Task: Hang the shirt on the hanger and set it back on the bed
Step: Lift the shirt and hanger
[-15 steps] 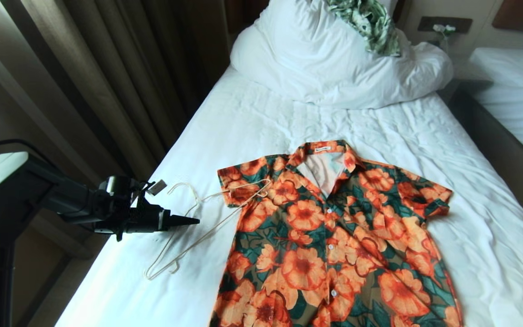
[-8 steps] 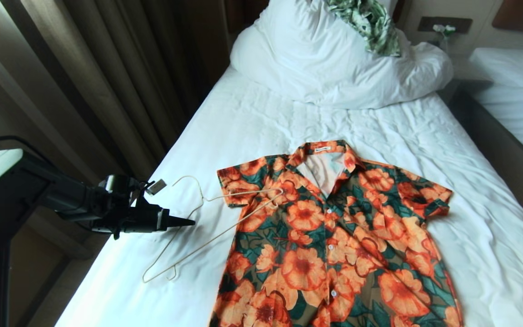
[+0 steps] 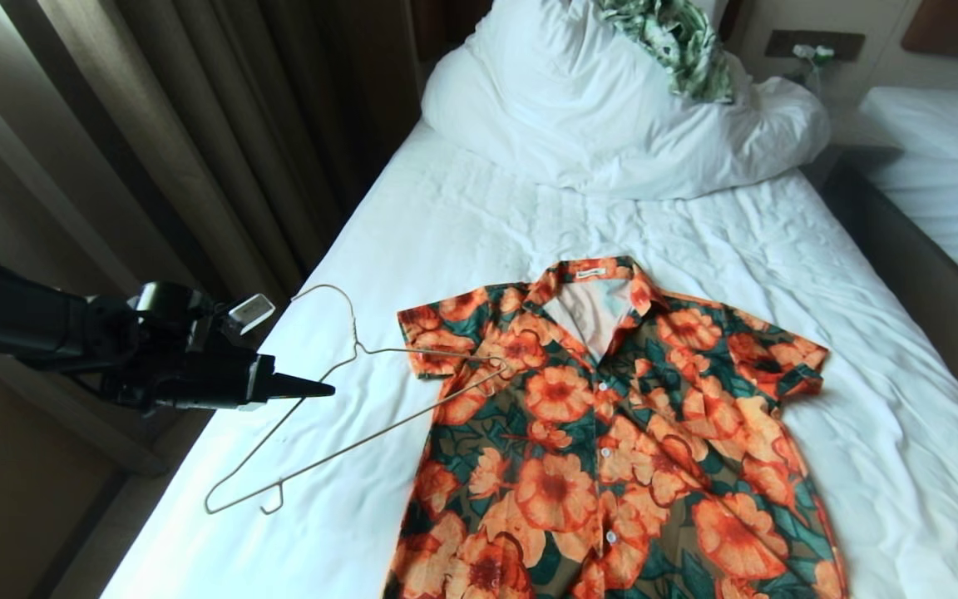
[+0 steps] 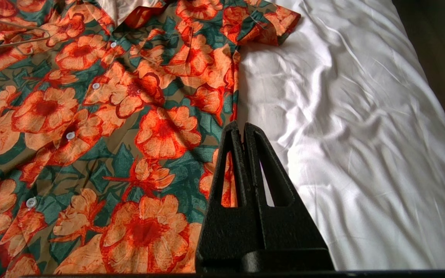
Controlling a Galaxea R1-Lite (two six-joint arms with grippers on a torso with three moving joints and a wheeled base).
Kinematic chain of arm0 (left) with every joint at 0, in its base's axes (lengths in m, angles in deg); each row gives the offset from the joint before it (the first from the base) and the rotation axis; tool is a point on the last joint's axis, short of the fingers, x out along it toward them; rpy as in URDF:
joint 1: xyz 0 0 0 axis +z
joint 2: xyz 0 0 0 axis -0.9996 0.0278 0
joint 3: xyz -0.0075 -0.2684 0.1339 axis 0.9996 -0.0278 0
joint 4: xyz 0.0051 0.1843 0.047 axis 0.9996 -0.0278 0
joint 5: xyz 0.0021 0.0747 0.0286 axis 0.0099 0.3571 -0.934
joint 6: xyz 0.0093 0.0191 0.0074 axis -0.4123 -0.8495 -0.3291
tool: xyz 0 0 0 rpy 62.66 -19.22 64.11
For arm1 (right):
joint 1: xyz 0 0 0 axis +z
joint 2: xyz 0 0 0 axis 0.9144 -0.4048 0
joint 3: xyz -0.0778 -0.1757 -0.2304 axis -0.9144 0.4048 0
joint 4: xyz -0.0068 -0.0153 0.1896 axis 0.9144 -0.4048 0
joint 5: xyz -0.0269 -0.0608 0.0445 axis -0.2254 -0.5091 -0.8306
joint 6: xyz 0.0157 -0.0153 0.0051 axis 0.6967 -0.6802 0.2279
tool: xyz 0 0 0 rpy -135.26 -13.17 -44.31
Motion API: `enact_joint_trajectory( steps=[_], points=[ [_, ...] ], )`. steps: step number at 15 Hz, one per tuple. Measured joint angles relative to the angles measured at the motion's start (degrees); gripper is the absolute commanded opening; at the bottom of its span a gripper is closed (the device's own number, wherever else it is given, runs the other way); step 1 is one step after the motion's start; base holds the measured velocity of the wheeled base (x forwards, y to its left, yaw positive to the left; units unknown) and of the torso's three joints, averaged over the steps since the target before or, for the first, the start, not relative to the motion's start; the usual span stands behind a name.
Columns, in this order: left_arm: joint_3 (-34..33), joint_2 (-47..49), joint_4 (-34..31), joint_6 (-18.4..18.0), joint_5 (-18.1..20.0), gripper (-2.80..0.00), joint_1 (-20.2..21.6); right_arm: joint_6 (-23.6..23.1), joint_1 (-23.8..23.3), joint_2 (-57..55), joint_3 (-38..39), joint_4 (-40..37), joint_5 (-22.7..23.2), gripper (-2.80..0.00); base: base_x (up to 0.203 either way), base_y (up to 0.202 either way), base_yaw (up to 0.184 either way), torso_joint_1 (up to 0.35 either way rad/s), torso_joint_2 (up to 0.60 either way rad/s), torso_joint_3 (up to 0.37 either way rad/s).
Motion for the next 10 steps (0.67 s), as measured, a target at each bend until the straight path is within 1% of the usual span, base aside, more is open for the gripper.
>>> enact_joint_trajectory(
  steps=[5,8,10],
  points=[
    [-7.81,-14.29,-0.75,0.56,-0.07,-2.8,0.33,0.0,0.02,0.0,0.0,0.02,0.0,-2.8,0.0,0.0,0.0,0.0,0.0,0.0],
    [-10.19,-22.02,-4.57,0.74,0.14,-2.8,0.61,0.0,0.0,0.0,0.0,0.0,0.0,-2.8,0.0,0.0,0.0,0.0,0.0,0.0],
    [-10.79,-26.27,-7.28,0.78,1.24,-2.8,0.6,0.0,0.0,0.0,0.0,0.0,0.0,-2.8,0.0,0.0,0.0,0.0,0.0,0.0]
  ],
)
